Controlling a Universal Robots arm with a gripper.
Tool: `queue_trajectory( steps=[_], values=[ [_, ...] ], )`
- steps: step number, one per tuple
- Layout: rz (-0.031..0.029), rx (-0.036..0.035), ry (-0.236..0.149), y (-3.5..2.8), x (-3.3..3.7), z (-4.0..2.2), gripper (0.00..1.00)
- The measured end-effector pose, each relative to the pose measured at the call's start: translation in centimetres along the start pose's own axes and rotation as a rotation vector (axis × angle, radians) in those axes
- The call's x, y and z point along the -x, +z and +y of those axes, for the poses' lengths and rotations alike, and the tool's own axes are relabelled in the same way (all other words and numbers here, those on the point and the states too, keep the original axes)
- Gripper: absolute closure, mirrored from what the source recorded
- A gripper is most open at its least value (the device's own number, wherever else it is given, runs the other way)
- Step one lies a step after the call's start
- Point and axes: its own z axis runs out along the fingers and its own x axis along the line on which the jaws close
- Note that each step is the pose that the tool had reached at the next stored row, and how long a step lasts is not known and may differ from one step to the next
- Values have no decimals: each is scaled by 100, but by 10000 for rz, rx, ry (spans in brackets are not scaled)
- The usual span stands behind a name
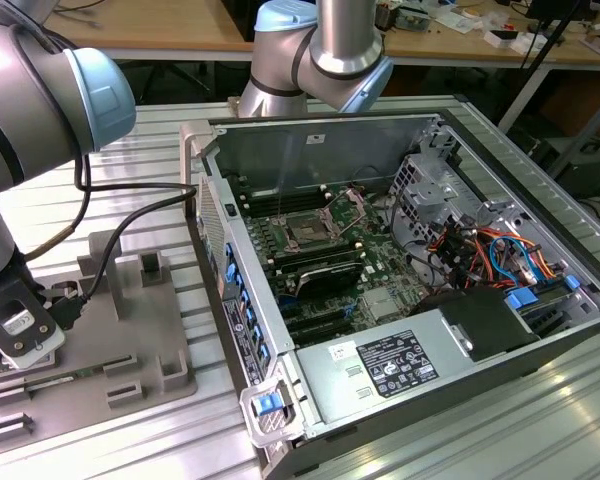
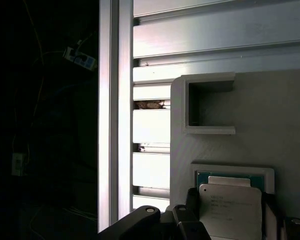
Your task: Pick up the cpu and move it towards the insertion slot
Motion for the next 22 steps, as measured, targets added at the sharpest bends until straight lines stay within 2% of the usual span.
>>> queue_trajectory(
  steps=[5, 9, 22],
  values=[
    [-1, -13, -2, -7, 1, -1, 45],
    [1, -16, 0, -108, -2, 2, 45],
    [0, -16, -1, -127, -4, 3, 45]
  ],
)
